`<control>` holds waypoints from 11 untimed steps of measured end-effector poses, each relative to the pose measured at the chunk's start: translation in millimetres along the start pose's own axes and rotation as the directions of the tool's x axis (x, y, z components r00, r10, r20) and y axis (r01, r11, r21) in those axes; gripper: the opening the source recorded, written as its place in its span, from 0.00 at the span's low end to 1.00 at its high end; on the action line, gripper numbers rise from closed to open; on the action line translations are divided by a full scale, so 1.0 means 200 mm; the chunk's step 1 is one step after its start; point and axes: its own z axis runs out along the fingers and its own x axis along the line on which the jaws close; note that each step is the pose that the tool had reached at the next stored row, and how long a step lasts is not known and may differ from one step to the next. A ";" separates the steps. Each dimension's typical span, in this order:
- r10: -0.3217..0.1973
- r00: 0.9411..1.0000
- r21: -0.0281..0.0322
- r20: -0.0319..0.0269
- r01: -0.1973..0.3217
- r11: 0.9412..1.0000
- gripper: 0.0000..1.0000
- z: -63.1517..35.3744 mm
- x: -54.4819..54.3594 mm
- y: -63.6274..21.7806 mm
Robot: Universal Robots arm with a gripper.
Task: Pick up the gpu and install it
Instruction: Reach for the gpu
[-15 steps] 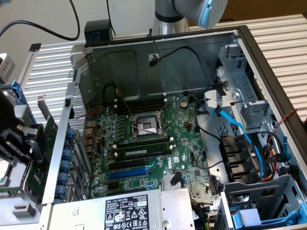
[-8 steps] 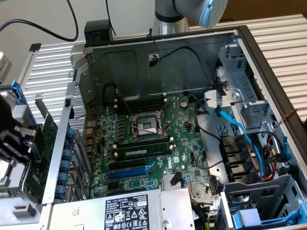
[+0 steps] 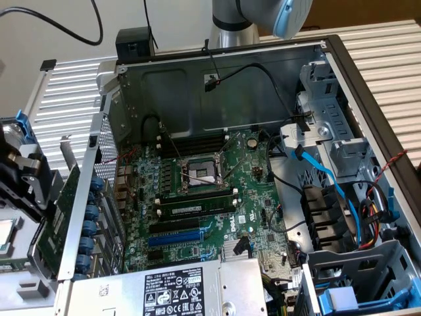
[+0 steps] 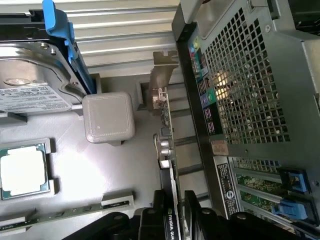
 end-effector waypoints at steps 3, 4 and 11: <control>0.001 1.000 -0.004 -0.001 -0.001 1.000 0.30 -0.004 0.00 -0.018; 0.001 1.000 -0.006 -0.001 -0.001 1.000 0.30 -0.004 -0.01 -0.026; 0.002 1.000 -0.011 0.000 -0.002 1.000 0.30 -0.015 0.00 -0.028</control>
